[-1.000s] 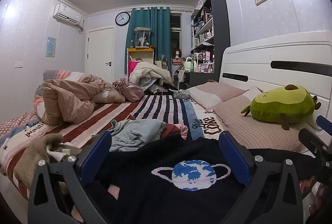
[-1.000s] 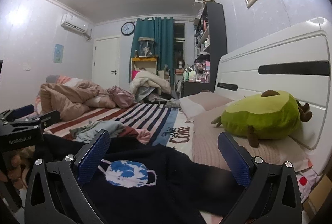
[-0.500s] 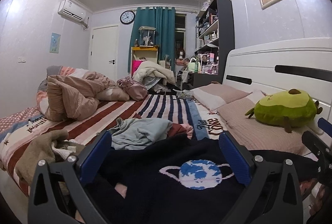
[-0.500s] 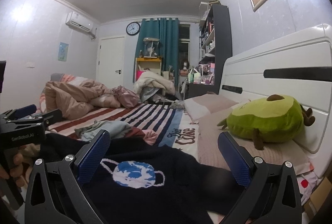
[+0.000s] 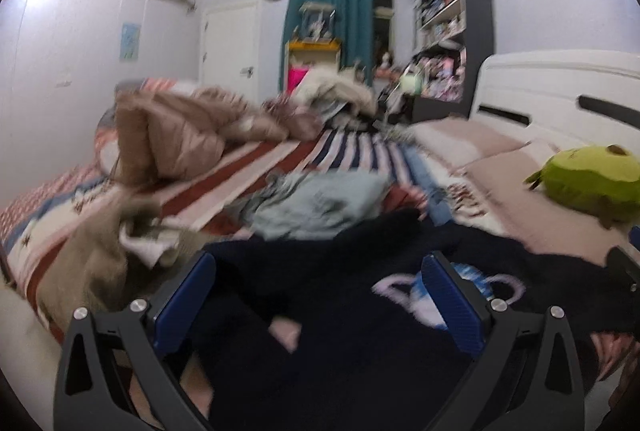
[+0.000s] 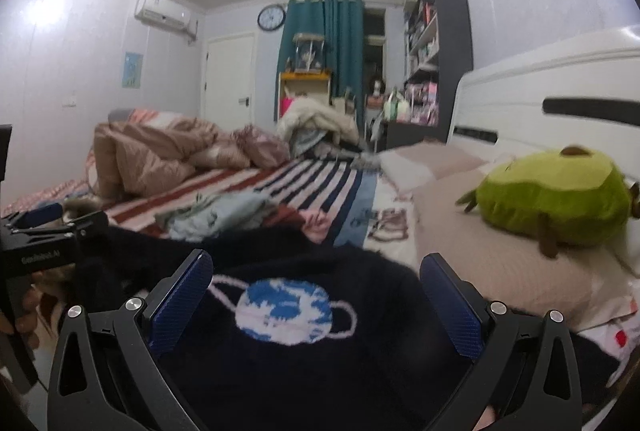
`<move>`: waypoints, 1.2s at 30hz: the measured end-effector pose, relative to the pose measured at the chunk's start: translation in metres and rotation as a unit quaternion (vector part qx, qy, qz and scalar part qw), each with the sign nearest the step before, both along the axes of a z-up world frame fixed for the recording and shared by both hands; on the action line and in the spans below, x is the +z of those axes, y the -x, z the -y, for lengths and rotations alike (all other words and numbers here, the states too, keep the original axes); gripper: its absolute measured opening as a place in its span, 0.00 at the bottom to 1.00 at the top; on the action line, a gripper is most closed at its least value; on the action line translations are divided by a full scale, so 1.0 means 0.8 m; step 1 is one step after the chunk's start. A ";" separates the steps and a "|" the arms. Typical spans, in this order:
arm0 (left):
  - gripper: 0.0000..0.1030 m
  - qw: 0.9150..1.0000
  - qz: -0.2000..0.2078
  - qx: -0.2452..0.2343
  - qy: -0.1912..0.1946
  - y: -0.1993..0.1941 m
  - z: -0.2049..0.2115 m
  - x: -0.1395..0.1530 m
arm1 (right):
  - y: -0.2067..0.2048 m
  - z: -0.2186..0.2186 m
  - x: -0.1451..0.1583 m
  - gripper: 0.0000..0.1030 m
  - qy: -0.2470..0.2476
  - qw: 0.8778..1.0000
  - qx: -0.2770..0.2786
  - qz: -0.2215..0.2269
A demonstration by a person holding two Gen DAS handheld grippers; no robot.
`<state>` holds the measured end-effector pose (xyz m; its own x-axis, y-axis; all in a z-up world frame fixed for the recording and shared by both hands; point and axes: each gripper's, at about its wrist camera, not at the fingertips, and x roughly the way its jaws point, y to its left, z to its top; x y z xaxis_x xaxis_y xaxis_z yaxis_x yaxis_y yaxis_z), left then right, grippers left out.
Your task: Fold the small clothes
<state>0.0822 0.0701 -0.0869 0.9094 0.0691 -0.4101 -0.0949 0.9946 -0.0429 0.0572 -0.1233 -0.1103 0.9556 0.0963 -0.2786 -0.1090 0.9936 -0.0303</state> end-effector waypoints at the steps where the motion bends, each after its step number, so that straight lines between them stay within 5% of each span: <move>1: 0.99 1.000 -0.011 0.004 -0.003 -0.004 -0.007 -0.009 | -0.007 -0.001 -0.007 1.00 0.000 1.000 0.002 -0.009; 9: 0.98 0.990 -0.136 0.018 -0.017 -0.024 -0.059 -0.109 | -0.048 0.005 -0.055 1.00 0.009 0.998 -0.007 -0.066; 13: 0.69 0.986 -0.167 0.017 0.005 -0.019 -0.068 -0.142 | -0.059 0.010 -0.068 1.00 -0.007 0.996 -0.010 -0.083; 18: 0.53 0.979 -0.196 0.000 0.056 -0.022 -0.079 -0.169 | -0.067 0.003 -0.071 1.00 -0.004 0.996 -0.005 -0.086; 19: 0.32 0.980 -0.192 -0.005 0.057 -0.022 -0.078 -0.167 | -0.069 0.002 -0.072 1.00 -0.005 0.996 -0.003 -0.088; 21: 0.11 0.980 -0.182 -0.028 0.068 -0.022 -0.075 -0.157 | -0.071 0.000 -0.072 1.00 -0.006 0.996 0.001 -0.090; 28: 0.09 0.993 -0.090 -0.080 0.000 -0.015 -0.046 -0.073 | -0.071 0.001 -0.071 1.00 -0.004 0.996 -0.001 -0.087; 31: 0.09 0.995 -0.032 -0.053 -0.082 -0.013 -0.037 -0.026 | -0.068 0.006 -0.068 1.00 -0.005 0.997 -0.006 -0.082; 36: 0.09 0.992 0.025 -0.100 -0.068 -0.014 -0.045 0.043 | -0.058 0.019 -0.062 1.00 -0.019 0.997 -0.007 -0.074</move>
